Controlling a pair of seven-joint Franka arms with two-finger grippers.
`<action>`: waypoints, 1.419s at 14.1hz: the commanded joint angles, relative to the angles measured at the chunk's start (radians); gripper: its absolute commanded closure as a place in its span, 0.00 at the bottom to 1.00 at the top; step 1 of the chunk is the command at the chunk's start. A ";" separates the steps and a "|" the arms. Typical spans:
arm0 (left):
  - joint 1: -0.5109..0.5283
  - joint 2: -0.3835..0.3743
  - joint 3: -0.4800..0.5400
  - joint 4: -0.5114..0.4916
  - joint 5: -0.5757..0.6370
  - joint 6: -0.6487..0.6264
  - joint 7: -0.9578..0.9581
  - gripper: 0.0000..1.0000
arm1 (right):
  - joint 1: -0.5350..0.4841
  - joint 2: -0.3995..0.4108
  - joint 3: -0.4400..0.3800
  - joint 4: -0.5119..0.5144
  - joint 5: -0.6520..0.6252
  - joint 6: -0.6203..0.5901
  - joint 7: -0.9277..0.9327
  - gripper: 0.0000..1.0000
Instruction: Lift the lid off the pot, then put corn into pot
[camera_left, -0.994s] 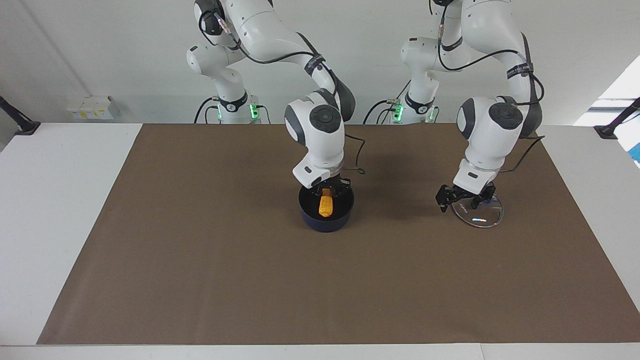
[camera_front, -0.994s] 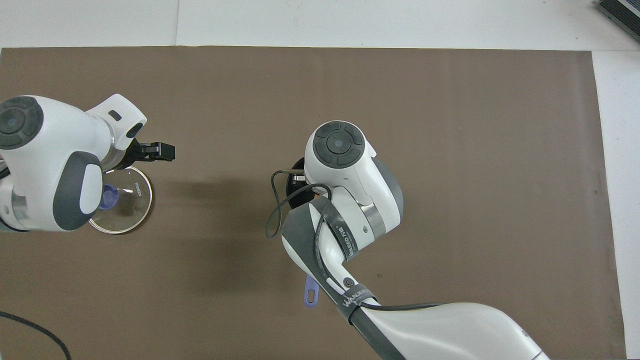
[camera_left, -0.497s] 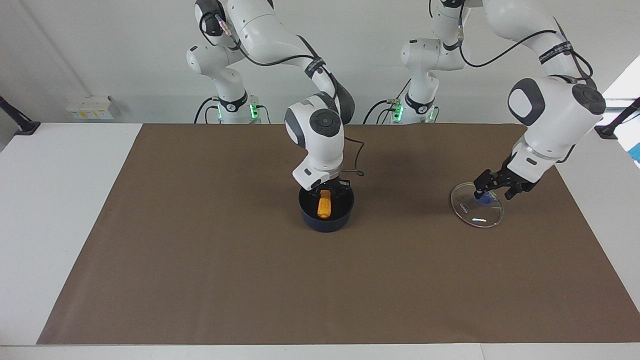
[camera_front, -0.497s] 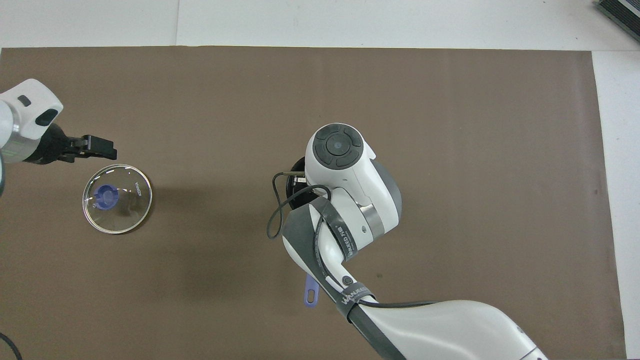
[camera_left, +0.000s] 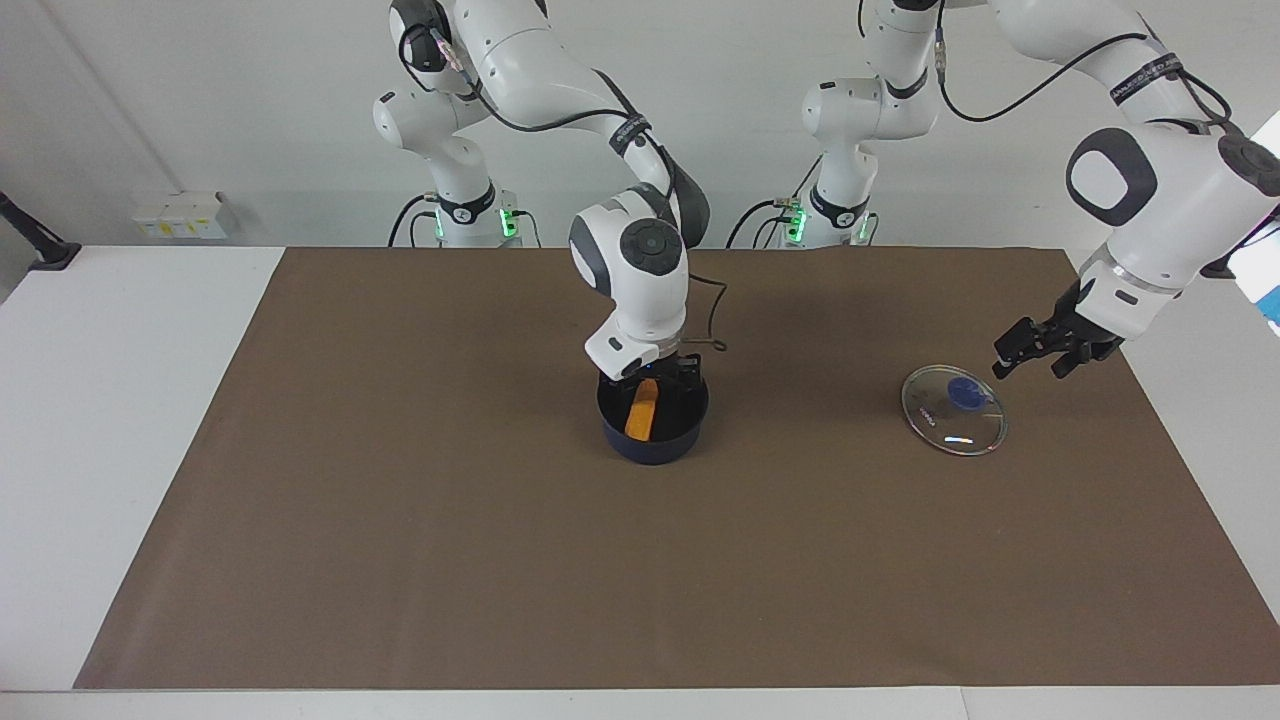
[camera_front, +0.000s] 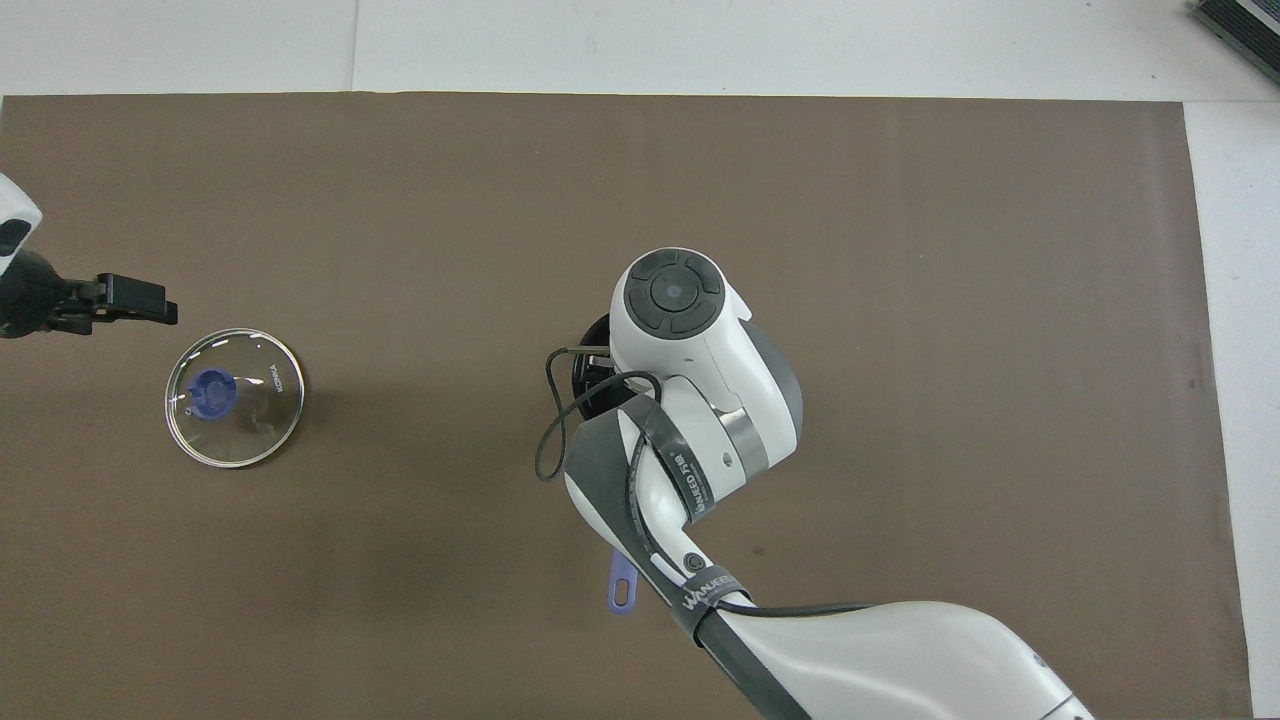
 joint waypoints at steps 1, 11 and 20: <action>-0.009 -0.010 -0.002 0.078 0.014 -0.135 -0.008 0.00 | -0.062 -0.103 -0.002 -0.017 0.000 -0.093 -0.099 0.00; 0.049 -0.064 -0.112 0.139 0.034 -0.238 -0.078 0.00 | -0.361 -0.364 -0.002 -0.025 -0.059 -0.429 -0.493 0.00; 0.105 -0.093 -0.192 0.207 0.124 -0.368 -0.048 0.00 | -0.538 -0.481 -0.008 0.069 -0.073 -0.562 -0.630 0.00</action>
